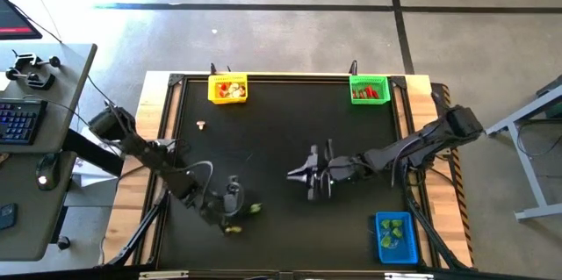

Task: Sort produce into baskets
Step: Put the green bell pepper into the blue bin

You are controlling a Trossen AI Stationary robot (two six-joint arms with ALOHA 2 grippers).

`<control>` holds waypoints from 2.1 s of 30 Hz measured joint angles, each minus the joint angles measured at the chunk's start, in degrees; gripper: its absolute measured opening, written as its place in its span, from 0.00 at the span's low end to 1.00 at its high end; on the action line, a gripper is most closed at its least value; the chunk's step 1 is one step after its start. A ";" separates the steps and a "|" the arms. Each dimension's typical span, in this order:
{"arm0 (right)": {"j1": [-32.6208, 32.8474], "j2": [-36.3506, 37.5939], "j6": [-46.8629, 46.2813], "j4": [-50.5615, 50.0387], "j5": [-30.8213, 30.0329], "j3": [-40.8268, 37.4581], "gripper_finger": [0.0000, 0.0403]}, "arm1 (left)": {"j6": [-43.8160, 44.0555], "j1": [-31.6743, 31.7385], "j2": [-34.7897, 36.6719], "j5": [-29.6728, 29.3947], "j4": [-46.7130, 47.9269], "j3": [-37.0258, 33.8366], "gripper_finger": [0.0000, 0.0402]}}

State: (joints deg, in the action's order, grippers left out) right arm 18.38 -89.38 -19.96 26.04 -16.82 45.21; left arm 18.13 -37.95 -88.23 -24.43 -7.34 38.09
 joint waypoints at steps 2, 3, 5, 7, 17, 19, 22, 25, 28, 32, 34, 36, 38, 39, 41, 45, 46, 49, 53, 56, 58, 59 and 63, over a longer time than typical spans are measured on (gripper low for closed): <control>0.57 -0.87 0.75 1.53 0.93 0.00 0.21 | -7.67 2.50 0.00 0.01 -4.19 0.00 0.00; 0.81 -1.22 0.77 2.09 0.96 0.00 0.25 | -11.11 3.70 0.00 0.01 -6.05 0.00 0.00; 1.21 -1.75 0.53 2.86 1.05 0.00 0.32 | -17.08 6.14 0.00 0.13 -9.81 0.00 0.00; 1.43 -2.23 0.05 3.97 2.27 0.00 0.37 | -21.62 8.62 0.00 0.49 -13.85 0.00 0.00; 1.56 -4.66 -2.61 11.98 3.51 0.02 0.37 | -33.61 17.06 0.02 10.79 -25.01 0.00 0.00; 1.56 -4.66 -2.52 12.41 3.26 0.02 0.34 | -34.01 17.91 0.02 12.19 -25.82 0.00 0.00; 1.56 -4.66 -2.03 13.15 3.18 0.02 0.28 | -33.42 19.06 0.02 14.20 -27.05 0.00 0.00; 1.56 -4.66 -1.89 13.61 2.39 0.04 0.19 | -32.89 19.70 0.02 15.95 -28.02 0.00 0.00; 1.63 -4.66 -0.23 14.08 1.74 0.04 0.08 | -33.23 19.88 0.02 16.42 -28.23 0.00 0.00; 1.60 -4.66 2.01 14.81 1.22 0.04 0.02 | -30.55 19.90 0.02 15.00 -28.61 0.00 0.02; 1.55 -4.66 2.06 14.97 0.96 0.04 0.03 | -30.18 19.84 0.07 13.38 -28.23 0.00 0.05; 1.51 -4.30 2.07 14.71 1.31 0.02 0.02 | -29.26 19.84 0.07 12.15 -27.35 0.00 0.10; 1.57 -3.40 2.36 14.66 1.58 0.02 0.01 | -28.67 19.95 0.11 11.52 -26.86 0.04 0.15; 1.70 -2.56 2.52 14.33 2.09 0.02 0.01 | -28.41 19.97 0.11 11.00 -26.45 0.04 0.18; 1.90 -0.55 2.92 12.82 2.34 0.05 0.01 | -28.24 19.99 0.17 10.10 -25.72 0.04 0.24; 2.99 4.83 2.47 5.00 2.21 0.07 0.01 | -28.01 20.03 2.37 9.11 -21.81 0.10 0.33; 3.59 6.38 1.48 2.64 2.24 0.07 0.01 | -27.95 20.06 3.27 8.94 -19.93 0.08 0.34; 5.85 10.76 -3.92 -6.64 2.43 0.11 0.01 | -27.64 20.38 6.21 8.82 -14.96 0.07 0.38; 9.61 15.38 -17.71 -21.71 4.95 0.11 0.01 | -26.78 22.01 10.36 8.83 -5.77 0.07 0.40; 13.51 17.12 -32.06 -32.19 9.23 0.09 0.01 | -25.82 24.45 13.06 8.89 3.41 0.07 0.39; 16.42 17.53 -40.80 -36.29 12.34 0.09 0.01 | -25.54 26.57 14.68 10.20 9.11 0.07 0.39; 17.95 17.61 -44.92 -37.53 13.68 0.09 0.01 | -25.13 27.68 15.35 11.08 11.83 0.07 0.39; 24.05 17.61 -57.71 -40.57 15.35 0.09 0.01 | -24.31 32.40 17.30 12.70 23.13 0.07 0.39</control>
State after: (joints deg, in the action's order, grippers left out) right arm 42.43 -71.77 -77.68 -14.53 -1.46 45.30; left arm -6.19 -5.54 -70.93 -11.73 15.78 38.15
